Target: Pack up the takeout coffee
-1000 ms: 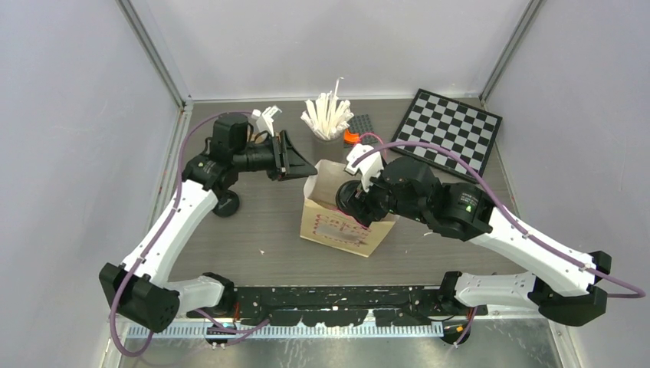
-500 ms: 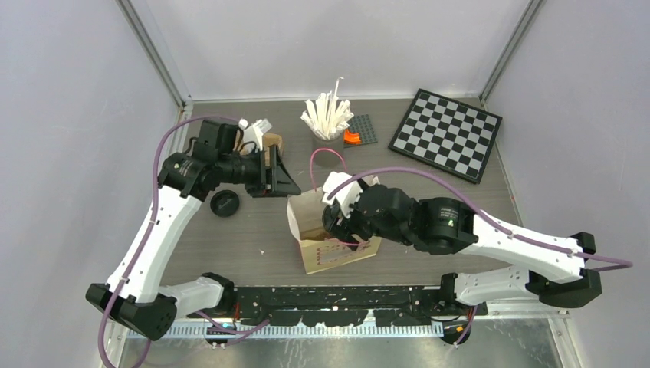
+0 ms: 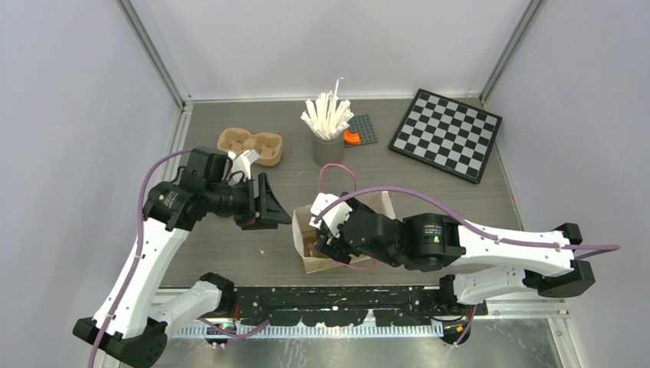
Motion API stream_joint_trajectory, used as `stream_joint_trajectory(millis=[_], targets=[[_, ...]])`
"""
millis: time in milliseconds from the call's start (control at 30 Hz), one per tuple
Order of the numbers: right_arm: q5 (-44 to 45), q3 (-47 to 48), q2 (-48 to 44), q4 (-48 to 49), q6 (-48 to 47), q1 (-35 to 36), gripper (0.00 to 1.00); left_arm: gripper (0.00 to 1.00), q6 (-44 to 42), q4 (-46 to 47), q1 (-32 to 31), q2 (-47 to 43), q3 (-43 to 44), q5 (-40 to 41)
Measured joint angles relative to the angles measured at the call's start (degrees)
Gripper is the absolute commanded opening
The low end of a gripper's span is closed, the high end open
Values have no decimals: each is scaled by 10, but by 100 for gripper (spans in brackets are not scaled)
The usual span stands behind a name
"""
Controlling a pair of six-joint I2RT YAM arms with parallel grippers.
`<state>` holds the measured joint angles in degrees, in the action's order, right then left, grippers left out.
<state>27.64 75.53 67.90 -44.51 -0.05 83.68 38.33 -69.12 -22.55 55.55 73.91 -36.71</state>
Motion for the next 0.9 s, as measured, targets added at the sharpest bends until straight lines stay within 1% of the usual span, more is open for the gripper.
stream_joint_trajectory(millis=[100, 300, 367, 467, 600, 733, 900], targets=[[10, -4, 0, 0, 7, 5, 69, 55, 32, 30, -1, -8, -23, -7], [32, -15, 0, 8, 21, 22, 69, 54, 67, 77, -5, -1, -46, -20], [39, -20, 0, 8, 24, 29, 69, 53, 74, 88, -12, 1, -50, -22], [48, -28, 0, 13, 30, 36, 69, 48, 80, 104, -27, 2, -52, -22], [57, -35, 0, 22, 35, 40, 69, 47, 81, 107, -57, 6, -53, -16], [66, -40, 0, 33, 35, 40, 69, 51, 78, 107, -84, 10, -53, -3], [72, -52, -2, 38, 37, 40, 69, 60, 72, 106, -104, 16, -43, 8]])
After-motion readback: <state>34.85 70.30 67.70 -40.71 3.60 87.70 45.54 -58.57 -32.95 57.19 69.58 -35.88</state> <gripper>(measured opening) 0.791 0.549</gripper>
